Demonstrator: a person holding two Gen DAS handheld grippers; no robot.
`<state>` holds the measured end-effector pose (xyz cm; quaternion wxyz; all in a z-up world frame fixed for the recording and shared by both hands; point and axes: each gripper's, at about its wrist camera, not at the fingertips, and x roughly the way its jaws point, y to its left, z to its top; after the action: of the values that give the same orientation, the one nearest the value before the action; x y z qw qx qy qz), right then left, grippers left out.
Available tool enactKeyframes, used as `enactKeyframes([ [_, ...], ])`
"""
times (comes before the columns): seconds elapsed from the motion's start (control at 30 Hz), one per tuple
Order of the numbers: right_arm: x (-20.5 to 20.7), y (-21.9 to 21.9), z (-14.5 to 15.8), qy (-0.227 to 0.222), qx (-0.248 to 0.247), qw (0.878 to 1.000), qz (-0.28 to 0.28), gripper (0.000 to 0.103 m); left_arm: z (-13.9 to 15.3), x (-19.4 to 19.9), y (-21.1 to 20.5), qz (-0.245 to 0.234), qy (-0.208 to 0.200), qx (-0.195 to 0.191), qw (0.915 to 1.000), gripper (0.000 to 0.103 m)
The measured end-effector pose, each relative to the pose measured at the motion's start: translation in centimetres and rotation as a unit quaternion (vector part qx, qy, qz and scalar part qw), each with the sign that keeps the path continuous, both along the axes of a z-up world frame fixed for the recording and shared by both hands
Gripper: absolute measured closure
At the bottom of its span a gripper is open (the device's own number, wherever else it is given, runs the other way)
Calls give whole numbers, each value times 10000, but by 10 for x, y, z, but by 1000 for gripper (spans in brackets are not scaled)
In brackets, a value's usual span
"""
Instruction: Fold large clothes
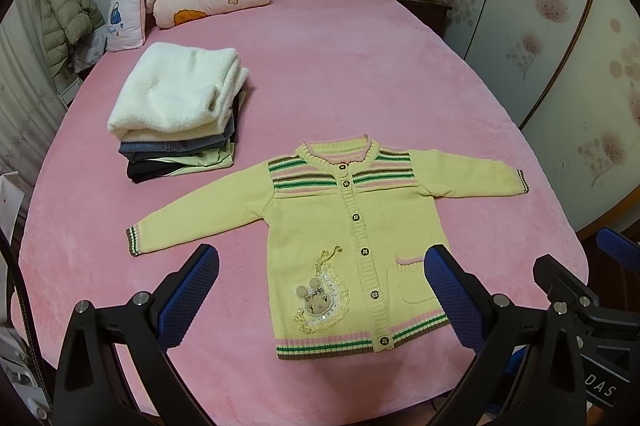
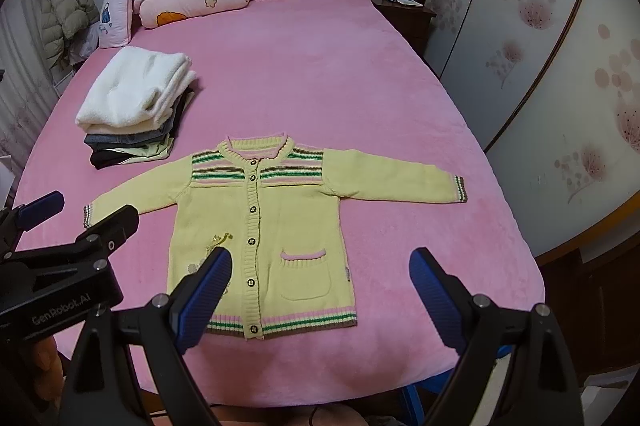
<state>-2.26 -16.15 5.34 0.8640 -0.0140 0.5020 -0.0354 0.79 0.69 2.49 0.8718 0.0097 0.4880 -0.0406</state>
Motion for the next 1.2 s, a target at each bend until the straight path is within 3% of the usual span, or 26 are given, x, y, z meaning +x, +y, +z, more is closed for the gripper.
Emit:
enactKeyframes([
  [1.2, -4, 2, -1, 10, 273, 9993, -253, 13, -13, 16, 8, -137, 241, -152, 9995, 1],
])
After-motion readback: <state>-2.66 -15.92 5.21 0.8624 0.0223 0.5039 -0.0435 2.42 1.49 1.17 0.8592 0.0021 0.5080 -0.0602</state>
